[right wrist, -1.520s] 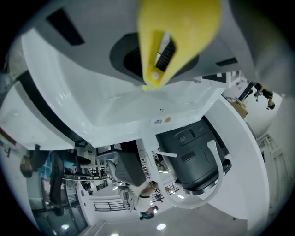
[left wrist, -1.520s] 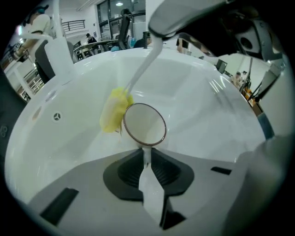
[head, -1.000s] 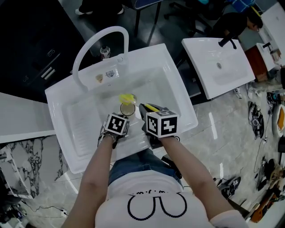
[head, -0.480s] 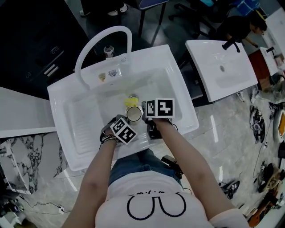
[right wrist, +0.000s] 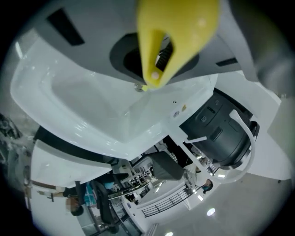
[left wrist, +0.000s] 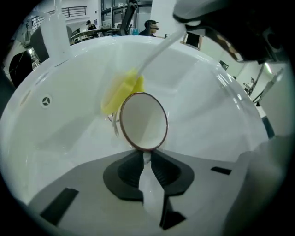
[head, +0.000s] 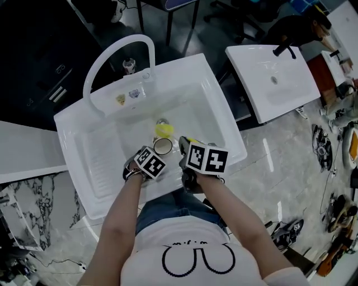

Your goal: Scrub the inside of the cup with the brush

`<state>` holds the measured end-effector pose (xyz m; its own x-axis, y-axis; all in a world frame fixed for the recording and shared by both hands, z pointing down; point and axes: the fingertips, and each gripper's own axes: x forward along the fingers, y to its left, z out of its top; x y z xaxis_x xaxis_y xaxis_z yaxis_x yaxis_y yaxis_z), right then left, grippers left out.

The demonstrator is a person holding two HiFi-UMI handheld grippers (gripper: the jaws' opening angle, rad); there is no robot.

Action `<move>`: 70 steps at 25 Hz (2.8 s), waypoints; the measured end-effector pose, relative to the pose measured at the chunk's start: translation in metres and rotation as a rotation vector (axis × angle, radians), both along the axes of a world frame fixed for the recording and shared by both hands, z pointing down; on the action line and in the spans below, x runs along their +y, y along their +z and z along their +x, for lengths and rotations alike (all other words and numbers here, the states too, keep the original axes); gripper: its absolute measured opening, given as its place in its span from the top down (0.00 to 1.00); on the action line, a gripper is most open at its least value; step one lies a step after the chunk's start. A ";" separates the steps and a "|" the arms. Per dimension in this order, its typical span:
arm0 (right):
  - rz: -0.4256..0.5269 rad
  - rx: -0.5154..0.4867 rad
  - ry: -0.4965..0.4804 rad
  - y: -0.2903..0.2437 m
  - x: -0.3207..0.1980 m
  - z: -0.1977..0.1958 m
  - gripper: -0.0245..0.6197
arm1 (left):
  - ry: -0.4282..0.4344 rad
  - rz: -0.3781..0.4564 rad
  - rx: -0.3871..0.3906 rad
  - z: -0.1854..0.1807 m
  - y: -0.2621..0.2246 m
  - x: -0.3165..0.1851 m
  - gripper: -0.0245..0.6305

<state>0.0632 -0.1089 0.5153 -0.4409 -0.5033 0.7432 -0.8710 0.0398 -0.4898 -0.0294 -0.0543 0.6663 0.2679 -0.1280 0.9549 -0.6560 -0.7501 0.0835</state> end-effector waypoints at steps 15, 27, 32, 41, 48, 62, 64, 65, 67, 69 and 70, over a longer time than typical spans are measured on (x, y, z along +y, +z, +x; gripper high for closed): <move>-0.055 -0.023 0.129 0.025 -0.022 -0.004 0.90 | -0.287 -0.103 0.200 0.002 -0.007 -0.016 0.87; -0.121 -0.060 0.160 0.033 -0.028 -0.007 0.90 | -0.318 -0.122 0.244 0.003 -0.004 -0.016 0.87; -0.067 -0.096 0.272 0.007 -0.006 0.003 0.90 | -0.437 -0.210 0.342 0.004 -0.010 -0.019 0.87; -0.170 -0.242 0.479 0.027 0.004 0.013 0.89 | -0.741 -0.395 0.647 0.010 -0.022 -0.020 0.87; -0.177 -0.108 0.381 0.066 -0.002 -0.006 0.89 | -0.792 -0.425 0.679 0.009 -0.021 -0.014 0.88; -0.094 -0.187 0.306 0.005 0.023 0.004 0.90 | -0.970 -0.472 0.845 -0.001 -0.029 -0.022 0.88; -0.090 -0.153 0.292 0.012 0.022 0.002 0.90 | -0.984 -0.473 0.854 -0.002 -0.030 -0.024 0.88; -0.096 -0.138 0.292 0.018 0.020 0.002 0.90 | -0.994 -0.474 0.861 -0.002 -0.031 -0.025 0.88; -0.119 -0.103 0.293 0.033 0.015 0.001 0.90 | -1.003 -0.474 0.866 -0.001 -0.032 -0.026 0.88; -0.129 -0.044 0.266 0.047 0.010 -0.001 0.90 | -1.000 -0.471 0.861 0.000 -0.032 -0.026 0.88; -0.122 -0.005 0.234 0.051 0.008 -0.003 0.90 | -0.999 -0.469 0.859 0.001 -0.031 -0.026 0.88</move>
